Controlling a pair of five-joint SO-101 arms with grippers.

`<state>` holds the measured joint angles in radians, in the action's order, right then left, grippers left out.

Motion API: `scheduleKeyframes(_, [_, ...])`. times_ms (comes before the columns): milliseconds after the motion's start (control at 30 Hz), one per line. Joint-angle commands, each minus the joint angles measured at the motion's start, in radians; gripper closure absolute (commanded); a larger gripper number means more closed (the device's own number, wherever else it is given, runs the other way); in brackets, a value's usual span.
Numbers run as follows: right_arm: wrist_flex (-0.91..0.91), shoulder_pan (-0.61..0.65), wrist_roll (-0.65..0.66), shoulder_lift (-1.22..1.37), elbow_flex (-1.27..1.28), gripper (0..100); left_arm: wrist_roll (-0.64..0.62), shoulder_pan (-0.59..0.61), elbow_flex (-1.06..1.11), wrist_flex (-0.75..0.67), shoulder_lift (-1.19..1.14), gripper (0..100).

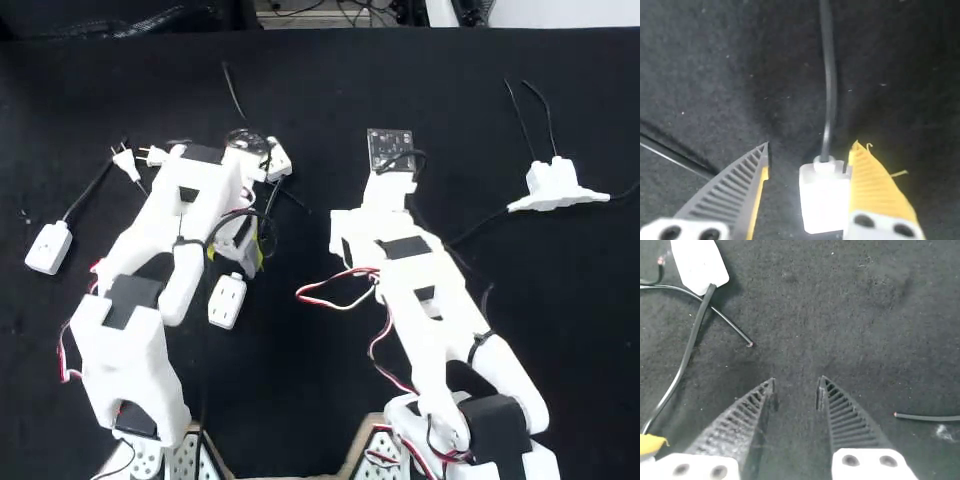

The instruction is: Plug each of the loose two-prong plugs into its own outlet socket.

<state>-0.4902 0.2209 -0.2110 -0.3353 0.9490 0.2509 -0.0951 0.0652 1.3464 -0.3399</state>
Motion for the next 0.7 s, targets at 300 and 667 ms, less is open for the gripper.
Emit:
scheduleKeyframes(300, [0.000, -0.020, -0.005, -0.045, -0.085, 87.3, -0.206, 0.090, -0.010, -0.012, 0.000, 97])
scheduleKeyframes(667, [0.000, -0.017, -0.005, -0.044, -0.085, 87.3, -0.236, 0.097, 0.056, 0.098, 0.256, 97])
